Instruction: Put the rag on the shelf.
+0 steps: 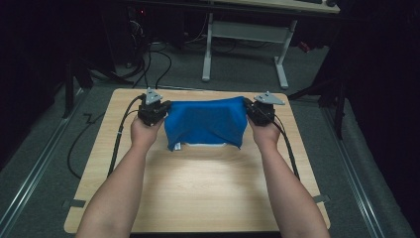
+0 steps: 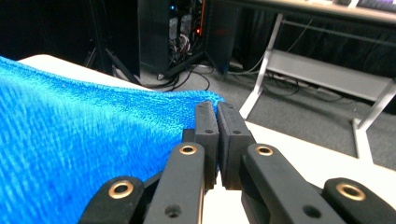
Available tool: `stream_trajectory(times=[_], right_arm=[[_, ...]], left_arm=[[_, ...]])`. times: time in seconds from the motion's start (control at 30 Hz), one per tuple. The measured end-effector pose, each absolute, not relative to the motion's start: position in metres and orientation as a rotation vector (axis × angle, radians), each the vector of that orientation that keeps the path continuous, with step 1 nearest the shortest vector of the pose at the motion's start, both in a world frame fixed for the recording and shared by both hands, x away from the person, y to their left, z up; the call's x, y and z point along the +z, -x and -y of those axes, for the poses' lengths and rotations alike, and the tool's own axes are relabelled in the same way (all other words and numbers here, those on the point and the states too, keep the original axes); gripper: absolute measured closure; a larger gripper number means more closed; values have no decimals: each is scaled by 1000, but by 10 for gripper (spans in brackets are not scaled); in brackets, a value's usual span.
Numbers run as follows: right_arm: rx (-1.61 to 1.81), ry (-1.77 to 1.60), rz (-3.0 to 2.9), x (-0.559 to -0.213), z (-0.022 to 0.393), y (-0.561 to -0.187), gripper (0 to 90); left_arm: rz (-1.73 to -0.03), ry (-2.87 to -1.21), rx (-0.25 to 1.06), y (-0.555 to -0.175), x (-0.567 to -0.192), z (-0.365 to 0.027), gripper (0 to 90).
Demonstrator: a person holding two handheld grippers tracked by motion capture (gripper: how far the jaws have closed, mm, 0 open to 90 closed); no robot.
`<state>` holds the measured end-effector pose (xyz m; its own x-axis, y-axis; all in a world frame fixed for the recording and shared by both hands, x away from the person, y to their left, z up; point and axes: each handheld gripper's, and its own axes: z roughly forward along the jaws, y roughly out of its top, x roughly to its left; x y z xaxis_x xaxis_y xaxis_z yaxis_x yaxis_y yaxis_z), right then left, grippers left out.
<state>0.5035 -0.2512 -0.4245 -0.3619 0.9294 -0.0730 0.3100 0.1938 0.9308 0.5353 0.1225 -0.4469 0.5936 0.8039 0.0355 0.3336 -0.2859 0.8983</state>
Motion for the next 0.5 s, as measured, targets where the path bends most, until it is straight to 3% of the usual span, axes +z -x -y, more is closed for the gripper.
stream_trajectory(times=[0.5], right_arm=[[1166,-1211,-1842,-451,253,-500,881]], left_arm=[[-949,-1931,529,-530,-470,-118,874]])
